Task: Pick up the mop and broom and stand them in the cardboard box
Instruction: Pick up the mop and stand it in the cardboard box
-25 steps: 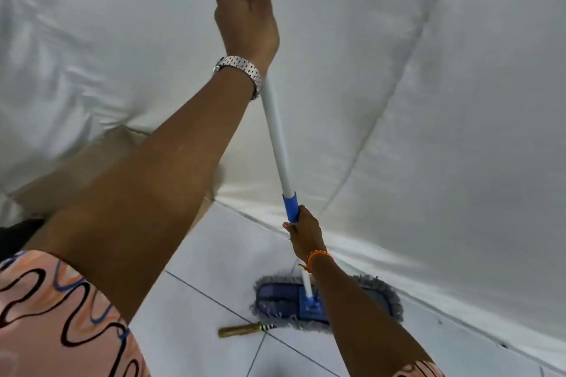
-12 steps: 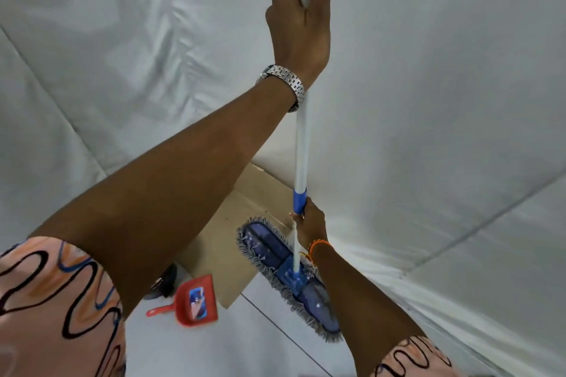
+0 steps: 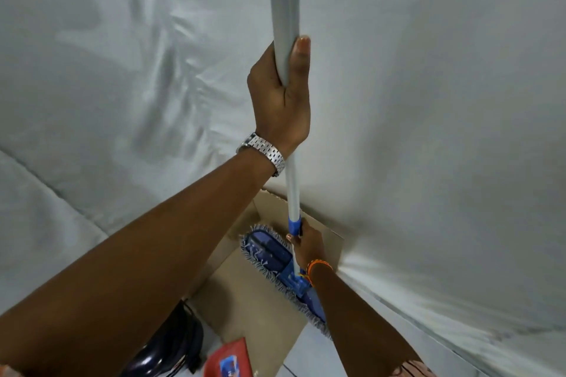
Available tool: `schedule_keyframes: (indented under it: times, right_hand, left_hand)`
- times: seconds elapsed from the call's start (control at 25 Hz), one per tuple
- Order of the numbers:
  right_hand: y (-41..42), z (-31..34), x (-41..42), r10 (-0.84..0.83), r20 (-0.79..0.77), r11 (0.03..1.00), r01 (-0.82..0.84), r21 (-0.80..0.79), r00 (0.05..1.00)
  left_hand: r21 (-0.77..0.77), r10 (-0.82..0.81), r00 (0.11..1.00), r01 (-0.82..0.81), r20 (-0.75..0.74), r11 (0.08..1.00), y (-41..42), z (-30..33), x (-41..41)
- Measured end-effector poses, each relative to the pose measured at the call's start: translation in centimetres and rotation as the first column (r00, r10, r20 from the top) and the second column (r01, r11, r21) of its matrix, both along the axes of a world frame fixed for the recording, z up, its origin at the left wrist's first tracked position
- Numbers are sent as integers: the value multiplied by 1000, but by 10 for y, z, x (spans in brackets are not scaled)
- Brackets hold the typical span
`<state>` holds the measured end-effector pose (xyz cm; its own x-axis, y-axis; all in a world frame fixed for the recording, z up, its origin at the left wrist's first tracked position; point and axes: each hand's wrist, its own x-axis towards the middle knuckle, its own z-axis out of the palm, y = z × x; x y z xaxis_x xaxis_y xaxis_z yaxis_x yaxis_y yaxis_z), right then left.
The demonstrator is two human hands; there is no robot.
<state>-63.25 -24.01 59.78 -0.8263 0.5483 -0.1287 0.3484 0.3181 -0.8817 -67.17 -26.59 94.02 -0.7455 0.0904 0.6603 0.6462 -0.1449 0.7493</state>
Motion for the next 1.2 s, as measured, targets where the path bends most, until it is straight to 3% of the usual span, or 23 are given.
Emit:
schedule_keyframes:
  times: [0.12, 0.28, 0.48, 0.72, 0.88, 1.08, 1.2]
  right_hand:
    - [4, -25, -68, 28, 42, 997, -26, -66, 999]
    - [8, -46, -131, -37, 87, 998, 41, -46, 996]
    - [17, -54, -160, -118, 105, 992, 122, -32, 987]
    - [54, -41, -181, 42, 185, 999, -42, -3, 982]
    - [70, -43, -192, 42, 200, 999, -39, -19, 979]
    - [80, -46, -205, -176, 144, 978, 190, -88, 974]
    - [90, -44, -205, -186, 194, 963, 218, -160, 963]
  left_hand:
    - [-85, -12, 1000, 15, 26, 996, -5, -49, -65]
    - [-441, -149, 987, 161, 63, 883, -19, -99, -132]
    - [-616, -187, 982, 143, -8, 775, -1, -94, -177]
    - [-623, 12, 993, -82, -115, 778, 31, -93, -207]
    - [-625, -16, 992, -68, -129, 778, 39, -92, -223]
    - [-846, -113, 990, -7, -79, 533, 53, -105, -240]
    - [-886, -115, 992, 17, -42, 464, 58, -118, -245]
